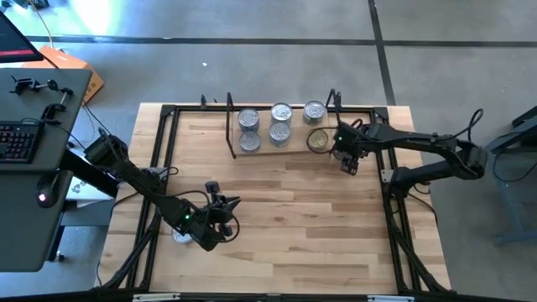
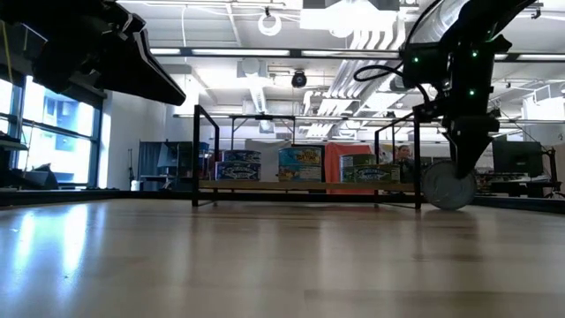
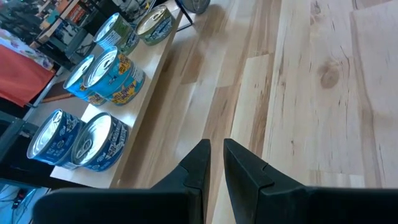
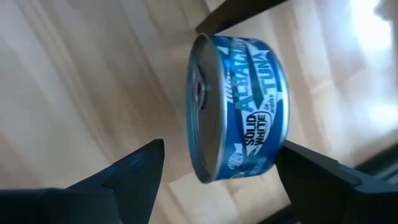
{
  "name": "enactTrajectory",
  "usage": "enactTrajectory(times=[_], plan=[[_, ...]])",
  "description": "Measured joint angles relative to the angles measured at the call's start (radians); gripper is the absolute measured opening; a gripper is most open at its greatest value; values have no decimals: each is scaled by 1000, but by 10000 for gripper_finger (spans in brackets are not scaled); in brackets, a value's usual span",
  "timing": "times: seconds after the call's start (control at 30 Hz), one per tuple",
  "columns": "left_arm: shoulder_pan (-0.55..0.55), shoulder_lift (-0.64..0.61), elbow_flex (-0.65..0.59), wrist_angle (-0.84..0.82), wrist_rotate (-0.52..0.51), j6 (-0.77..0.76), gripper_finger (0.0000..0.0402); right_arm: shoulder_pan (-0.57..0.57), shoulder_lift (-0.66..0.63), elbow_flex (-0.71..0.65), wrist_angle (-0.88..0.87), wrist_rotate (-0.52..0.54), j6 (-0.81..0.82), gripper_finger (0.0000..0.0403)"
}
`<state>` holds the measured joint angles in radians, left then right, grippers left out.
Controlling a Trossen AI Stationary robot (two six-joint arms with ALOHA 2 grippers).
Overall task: Stack canned seafood by type on shelf
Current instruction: Stack the blue tuna can on top of the blue tuna can on the shelf
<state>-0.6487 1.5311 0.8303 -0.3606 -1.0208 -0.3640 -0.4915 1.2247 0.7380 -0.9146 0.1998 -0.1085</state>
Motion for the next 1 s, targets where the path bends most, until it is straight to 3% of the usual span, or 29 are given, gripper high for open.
enactTrajectory(times=[0.3,0.57,0.8,1.0], plan=[[-1,0,0,0,1,0,35,-3,0,0,-1,-114,-23,267],[-1,0,0,0,1,0,35,66,0,0,-30,-272,123,243],[-1,0,0,0,1,-1,35,265,0,0,49,-287,278,243],[-1,0,0,1,1,-11,35,499,-1,2,289,-285,431,242]])
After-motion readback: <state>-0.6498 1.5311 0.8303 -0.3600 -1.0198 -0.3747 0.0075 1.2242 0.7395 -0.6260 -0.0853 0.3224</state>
